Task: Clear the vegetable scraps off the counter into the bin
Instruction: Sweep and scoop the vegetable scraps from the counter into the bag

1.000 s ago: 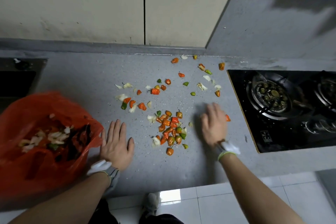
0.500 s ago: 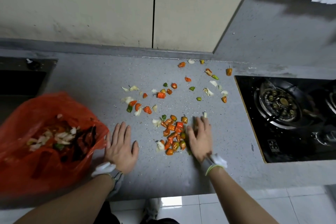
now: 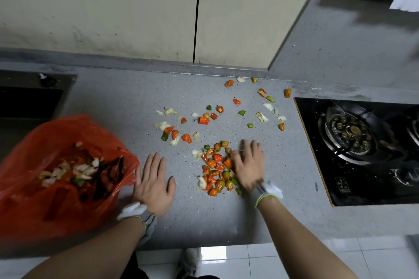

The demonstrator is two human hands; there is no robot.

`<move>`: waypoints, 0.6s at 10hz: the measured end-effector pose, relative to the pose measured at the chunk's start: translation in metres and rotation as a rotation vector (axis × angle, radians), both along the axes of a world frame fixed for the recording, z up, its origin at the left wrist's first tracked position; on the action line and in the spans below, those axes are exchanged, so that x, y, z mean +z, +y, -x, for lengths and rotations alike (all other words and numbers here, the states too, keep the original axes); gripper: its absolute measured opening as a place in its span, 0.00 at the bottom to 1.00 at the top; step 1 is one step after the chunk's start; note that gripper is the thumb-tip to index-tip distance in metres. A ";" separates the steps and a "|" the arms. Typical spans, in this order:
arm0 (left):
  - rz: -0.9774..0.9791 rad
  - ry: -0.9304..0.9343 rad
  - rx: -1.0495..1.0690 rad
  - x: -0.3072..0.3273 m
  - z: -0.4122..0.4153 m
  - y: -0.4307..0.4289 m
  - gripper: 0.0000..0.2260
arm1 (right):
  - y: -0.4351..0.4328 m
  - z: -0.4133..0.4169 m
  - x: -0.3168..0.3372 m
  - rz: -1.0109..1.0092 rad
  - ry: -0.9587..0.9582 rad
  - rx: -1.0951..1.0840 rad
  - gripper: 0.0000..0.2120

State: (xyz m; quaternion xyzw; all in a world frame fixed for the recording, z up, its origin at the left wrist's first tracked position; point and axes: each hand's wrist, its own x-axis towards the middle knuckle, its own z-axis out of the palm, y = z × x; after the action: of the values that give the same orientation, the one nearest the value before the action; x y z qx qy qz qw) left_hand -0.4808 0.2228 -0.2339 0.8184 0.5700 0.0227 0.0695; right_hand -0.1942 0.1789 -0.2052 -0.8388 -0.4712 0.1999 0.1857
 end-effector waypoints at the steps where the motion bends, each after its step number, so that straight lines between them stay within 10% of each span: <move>1: 0.007 0.006 0.002 -0.001 0.000 0.000 0.32 | -0.010 0.032 0.000 -0.006 0.084 0.231 0.32; 6: 0.019 0.008 0.010 -0.001 0.000 0.000 0.32 | 0.007 0.070 0.024 0.154 -0.249 0.469 0.40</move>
State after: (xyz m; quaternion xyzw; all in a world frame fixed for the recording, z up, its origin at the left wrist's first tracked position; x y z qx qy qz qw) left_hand -0.4805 0.2232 -0.2351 0.8150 0.5744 0.0144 0.0750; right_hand -0.2639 0.1861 -0.1811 -0.7366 -0.6551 0.1681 0.0107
